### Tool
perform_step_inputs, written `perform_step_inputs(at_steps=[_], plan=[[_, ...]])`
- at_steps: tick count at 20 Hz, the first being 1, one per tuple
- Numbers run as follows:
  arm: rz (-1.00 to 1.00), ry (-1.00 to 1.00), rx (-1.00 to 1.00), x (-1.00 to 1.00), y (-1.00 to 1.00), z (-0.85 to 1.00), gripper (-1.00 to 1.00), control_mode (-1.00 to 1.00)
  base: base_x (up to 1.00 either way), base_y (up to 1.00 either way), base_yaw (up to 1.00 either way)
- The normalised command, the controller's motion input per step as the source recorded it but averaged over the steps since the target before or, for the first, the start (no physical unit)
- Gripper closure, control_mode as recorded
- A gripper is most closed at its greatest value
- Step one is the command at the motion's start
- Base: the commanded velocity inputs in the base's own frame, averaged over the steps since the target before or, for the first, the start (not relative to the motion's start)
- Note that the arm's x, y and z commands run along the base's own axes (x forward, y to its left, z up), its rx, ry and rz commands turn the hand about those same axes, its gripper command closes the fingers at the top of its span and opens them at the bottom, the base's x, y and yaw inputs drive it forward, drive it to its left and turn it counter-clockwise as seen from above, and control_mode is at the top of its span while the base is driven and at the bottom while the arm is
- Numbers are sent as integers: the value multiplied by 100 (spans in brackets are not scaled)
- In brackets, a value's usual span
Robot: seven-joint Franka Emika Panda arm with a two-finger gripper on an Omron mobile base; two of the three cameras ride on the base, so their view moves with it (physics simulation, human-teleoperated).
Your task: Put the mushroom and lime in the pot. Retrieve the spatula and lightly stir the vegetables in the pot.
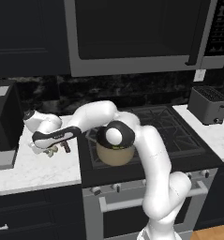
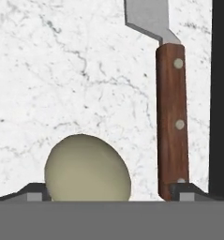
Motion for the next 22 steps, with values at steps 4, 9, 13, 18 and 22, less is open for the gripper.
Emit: perform_step_inputs(at_steps=[4,9,13,18,22], plan=[[0,5,0,0,0,-19,100,-100,0,0,0],[0,3,1,0,0,-11,100,-100,0,0,0],[0,-3,4,-25,0,16,100,-100,0,0,0],[0,-13,7,-57,0,75,100,-100,0,0,0],[0,-15,10,-61,-1,98,100,-100,0,0,0]])
